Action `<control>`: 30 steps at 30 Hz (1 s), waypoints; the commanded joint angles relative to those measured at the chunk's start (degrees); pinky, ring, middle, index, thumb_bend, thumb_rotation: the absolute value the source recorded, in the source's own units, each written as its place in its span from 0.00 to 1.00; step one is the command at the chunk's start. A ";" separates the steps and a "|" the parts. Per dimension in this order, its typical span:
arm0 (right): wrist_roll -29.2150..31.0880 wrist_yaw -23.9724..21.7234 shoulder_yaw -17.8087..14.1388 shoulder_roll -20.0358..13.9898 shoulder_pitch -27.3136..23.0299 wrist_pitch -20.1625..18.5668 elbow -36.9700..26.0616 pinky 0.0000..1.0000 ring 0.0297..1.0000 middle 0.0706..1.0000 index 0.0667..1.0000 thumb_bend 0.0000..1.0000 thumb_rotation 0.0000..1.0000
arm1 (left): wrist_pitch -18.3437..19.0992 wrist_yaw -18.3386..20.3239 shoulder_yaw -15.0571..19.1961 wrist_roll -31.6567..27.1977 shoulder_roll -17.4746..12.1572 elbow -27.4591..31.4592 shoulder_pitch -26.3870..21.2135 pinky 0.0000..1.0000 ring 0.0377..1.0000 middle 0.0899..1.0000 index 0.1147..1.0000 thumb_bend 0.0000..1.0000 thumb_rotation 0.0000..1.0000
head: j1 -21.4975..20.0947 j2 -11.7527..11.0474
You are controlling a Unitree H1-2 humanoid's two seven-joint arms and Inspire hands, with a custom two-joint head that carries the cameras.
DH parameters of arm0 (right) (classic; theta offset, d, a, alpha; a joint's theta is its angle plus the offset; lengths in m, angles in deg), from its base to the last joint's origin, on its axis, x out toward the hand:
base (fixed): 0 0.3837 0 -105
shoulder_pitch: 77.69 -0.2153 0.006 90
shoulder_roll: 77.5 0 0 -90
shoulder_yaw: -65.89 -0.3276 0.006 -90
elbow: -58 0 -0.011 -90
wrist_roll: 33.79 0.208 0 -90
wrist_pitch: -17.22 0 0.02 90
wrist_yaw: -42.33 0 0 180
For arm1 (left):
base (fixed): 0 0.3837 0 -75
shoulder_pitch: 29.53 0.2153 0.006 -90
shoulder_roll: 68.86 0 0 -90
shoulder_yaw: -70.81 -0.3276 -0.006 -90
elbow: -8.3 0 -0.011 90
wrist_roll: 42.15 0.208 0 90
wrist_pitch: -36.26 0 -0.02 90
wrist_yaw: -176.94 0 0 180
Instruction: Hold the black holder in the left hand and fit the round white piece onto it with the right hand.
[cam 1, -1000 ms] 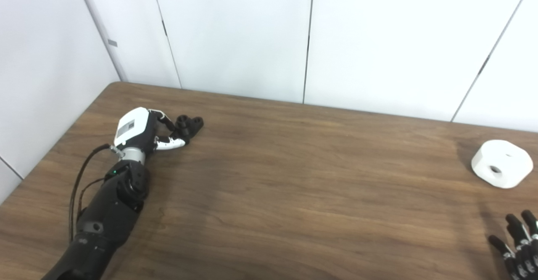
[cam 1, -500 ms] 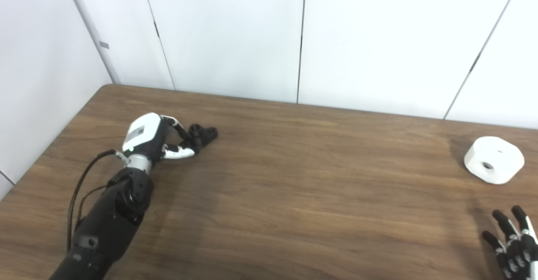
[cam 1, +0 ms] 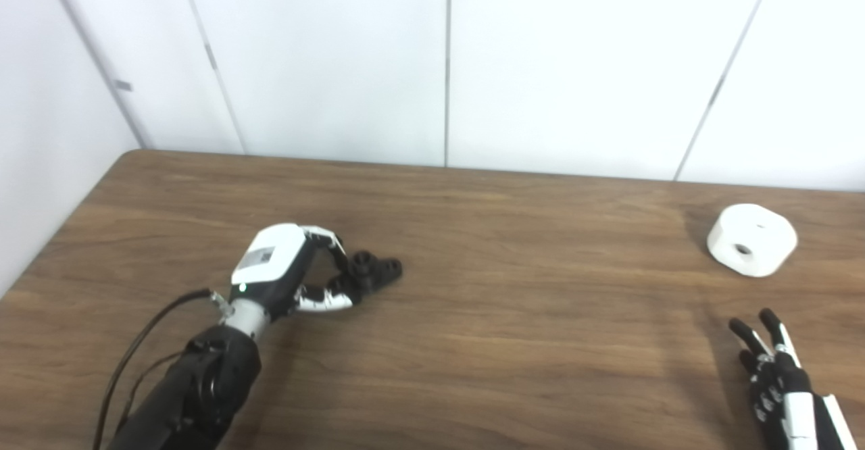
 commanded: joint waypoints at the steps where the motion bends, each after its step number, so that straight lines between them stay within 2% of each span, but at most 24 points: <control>1: -1.47 0.22 1.05 0.71 0.80 -2.97 -0.78 1.00 1.00 0.91 0.99 0.66 1.00 | -0.83 2.19 -0.99 1.26 0.22 3.42 0.59 0.78 0.83 0.75 0.42 0.52 0.05 | -0.93 0.45; 3: -2.32 0.65 1.59 1.18 0.81 -3.88 -1.81 1.00 0.99 0.90 0.99 0.68 1.00 | -0.80 3.31 -1.80 2.17 0.91 5.90 1.84 0.80 0.84 0.75 0.42 0.52 0.05 | -2.50 1.04; 5: -2.75 0.91 2.13 1.59 0.77 -4.60 -2.67 1.00 0.99 0.90 1.00 0.68 1.00 | -1.22 4.33 -2.71 3.11 1.55 8.14 3.10 0.77 0.83 0.74 0.42 0.52 0.05 | -3.70 1.54; 7: -3.41 1.06 2.74 1.78 0.75 -5.22 -3.41 1.00 1.00 0.90 1.00 0.68 1.00 | -1.81 5.62 -3.81 3.95 2.16 10.28 4.30 0.80 0.84 0.74 0.42 0.52 0.05 | -4.45 1.88; 15: -5.13 2.14 4.55 2.75 1.19 -9.07 -7.70 1.00 0.99 0.90 1.00 0.63 1.00 | -3.66 9.67 -7.64 8.23 5.37 15.45 8.84 0.86 0.84 0.75 0.42 0.52 0.05 | -8.02 4.25; 22: -4.92 2.98 5.08 3.14 1.47 -11.96 -10.43 1.00 1.00 0.90 1.00 0.66 1.00 | -5.43 11.09 -9.95 10.58 7.01 16.54 11.57 0.86 0.84 0.75 0.42 0.52 0.06 | -9.36 5.80; 28: -5.65 3.45 5.02 2.90 1.55 -12.63 -11.32 1.00 1.00 0.91 1.00 0.67 1.00 | -6.73 11.39 -9.95 10.94 7.84 15.89 12.55 0.88 0.86 0.76 0.42 0.52 0.05 | -10.54 6.88; 30: -6.13 3.90 4.77 2.91 1.37 -14.30 -12.25 1.00 1.00 0.91 0.99 0.67 1.00 | -6.73 11.41 -9.71 11.09 8.10 15.76 12.79 0.88 0.86 0.76 0.42 0.52 0.05 | -10.76 7.05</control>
